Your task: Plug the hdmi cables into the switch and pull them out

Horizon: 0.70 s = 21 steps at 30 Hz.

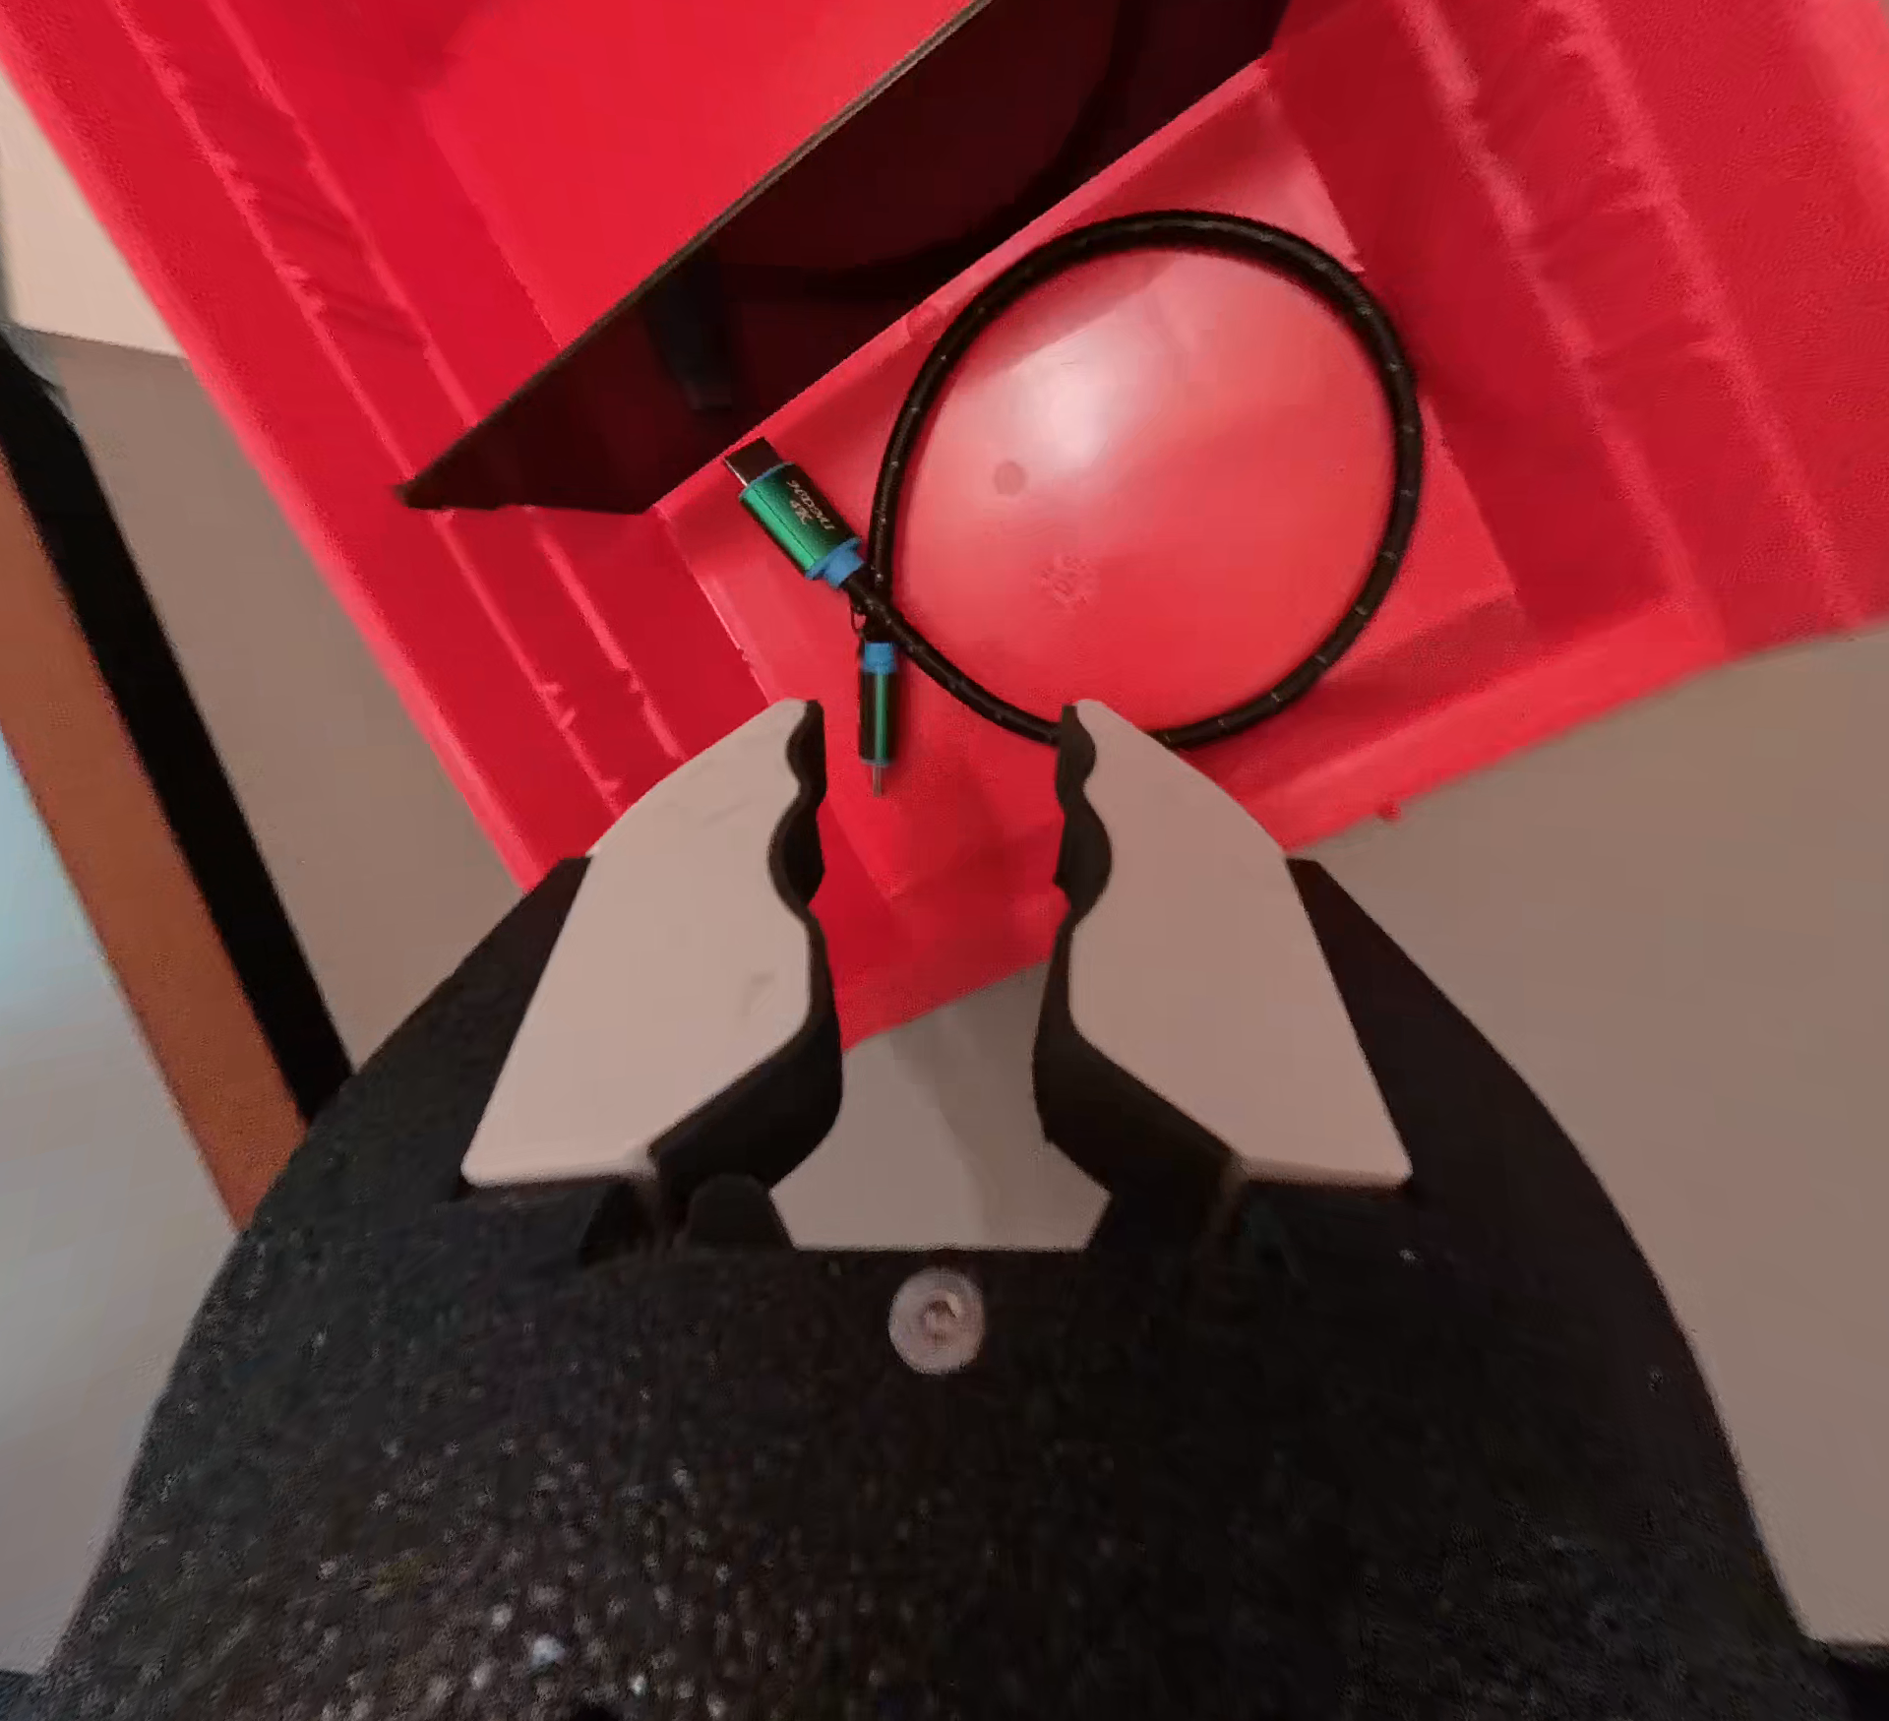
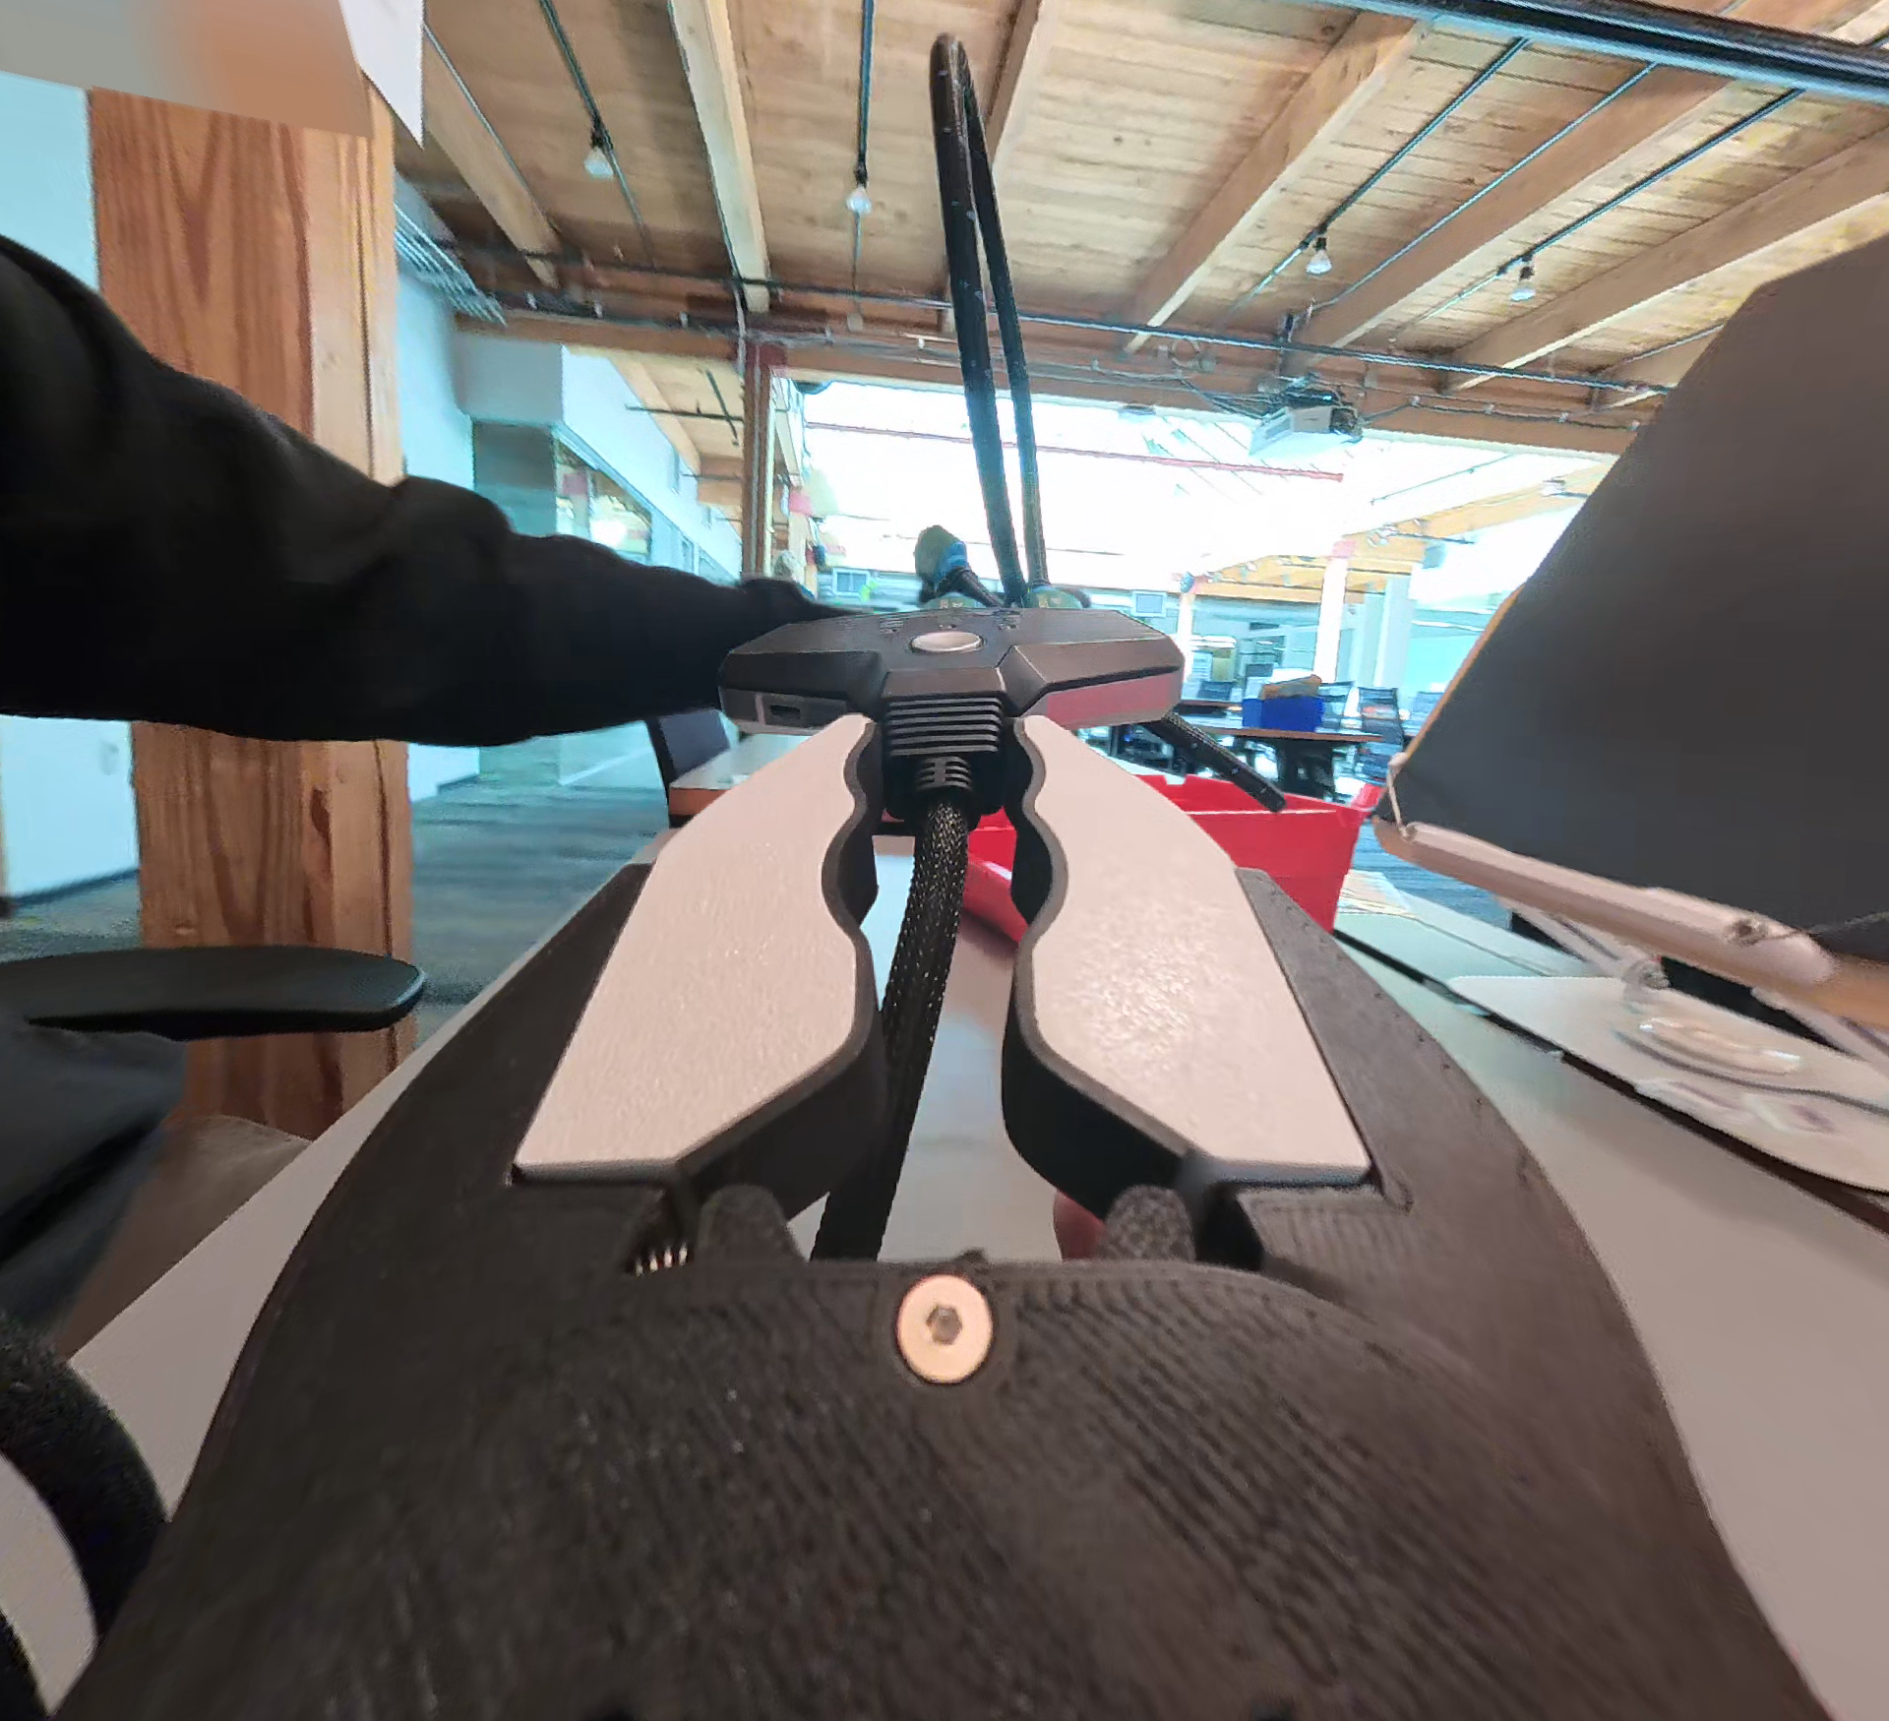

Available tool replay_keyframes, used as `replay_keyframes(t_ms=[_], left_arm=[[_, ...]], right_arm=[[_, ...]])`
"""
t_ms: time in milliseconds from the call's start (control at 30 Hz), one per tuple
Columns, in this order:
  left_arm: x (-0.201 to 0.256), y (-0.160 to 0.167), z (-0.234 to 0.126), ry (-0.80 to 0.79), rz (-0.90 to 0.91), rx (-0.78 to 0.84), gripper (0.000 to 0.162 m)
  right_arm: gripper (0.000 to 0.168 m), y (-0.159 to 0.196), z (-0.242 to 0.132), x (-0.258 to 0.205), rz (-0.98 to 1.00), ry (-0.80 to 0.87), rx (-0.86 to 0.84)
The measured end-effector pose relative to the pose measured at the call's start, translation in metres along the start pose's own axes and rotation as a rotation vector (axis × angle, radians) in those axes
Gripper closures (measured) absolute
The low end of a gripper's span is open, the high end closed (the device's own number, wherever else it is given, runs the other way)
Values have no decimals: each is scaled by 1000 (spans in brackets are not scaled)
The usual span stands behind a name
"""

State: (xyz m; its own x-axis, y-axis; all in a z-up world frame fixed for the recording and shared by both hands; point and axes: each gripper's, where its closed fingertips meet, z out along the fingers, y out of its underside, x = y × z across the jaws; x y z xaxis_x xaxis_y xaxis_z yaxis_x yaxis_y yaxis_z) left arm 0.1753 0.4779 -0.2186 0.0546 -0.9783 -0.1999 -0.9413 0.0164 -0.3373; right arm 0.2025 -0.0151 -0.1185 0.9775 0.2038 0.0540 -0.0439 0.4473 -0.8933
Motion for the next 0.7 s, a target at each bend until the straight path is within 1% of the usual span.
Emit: replay_keyframes(t_ms=[133,233,300,333,433,500,600,700], left_arm=[[-10,5,49,22,-110,-106,121],[-20,0,72,-10,-163,-114,122],[-26,-1,81,-61,-139,-142,122],[-25,1,86,-62,-112,-174,122],[-25,-4,90,-52,-125,-182,121],[-24,-2,90,-26,-153,-202,134],[-23,0,86,-5,-137,-170,136],[-34,-11,64,-130,-111,-49,138]], right_arm=[[146,11,-6,4,44,-1,-4],[146,23,-11,6,67,-3,-38],[146,28,-12,6,58,-2,-72],[146,30,-12,7,55,-2,-83],[146,32,-11,8,66,-10,-87],[146,31,-10,7,67,-16,-83],[146,31,-11,8,69,-14,-83],[146,30,-12,9,66,-4,-85]])
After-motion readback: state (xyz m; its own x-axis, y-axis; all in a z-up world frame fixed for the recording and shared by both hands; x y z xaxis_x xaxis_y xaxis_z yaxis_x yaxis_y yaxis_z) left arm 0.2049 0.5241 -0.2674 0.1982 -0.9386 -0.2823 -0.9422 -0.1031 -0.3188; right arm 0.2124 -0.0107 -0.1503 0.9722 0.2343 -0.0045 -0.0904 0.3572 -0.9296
